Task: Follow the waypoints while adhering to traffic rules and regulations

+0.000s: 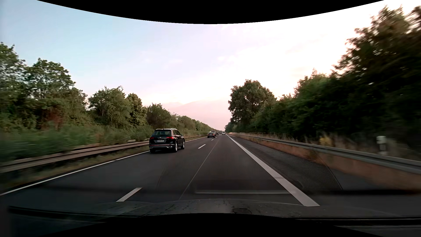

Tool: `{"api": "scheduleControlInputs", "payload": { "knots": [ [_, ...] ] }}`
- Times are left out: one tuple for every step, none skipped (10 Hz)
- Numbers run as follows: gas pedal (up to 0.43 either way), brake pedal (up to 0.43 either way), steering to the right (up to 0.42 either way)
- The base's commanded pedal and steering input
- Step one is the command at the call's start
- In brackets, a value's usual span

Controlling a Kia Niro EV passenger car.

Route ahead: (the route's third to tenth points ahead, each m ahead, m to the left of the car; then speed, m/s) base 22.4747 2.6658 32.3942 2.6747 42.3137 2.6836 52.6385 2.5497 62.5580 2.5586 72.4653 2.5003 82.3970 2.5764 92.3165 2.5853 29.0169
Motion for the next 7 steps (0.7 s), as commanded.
{"api": "scheduleControlInputs", "payload": {
  "knots": [
    [0.228,0.0,-0.005],
    [0.228,0.0,-0.005],
    [0.228,0.0,-0.005],
    [0.228,0.0,-0.005],
    [0.228,0.0,-0.005],
    [0.228,0.0,-0.005],
    [0.228,0.0,-0.005]
  ]
}}
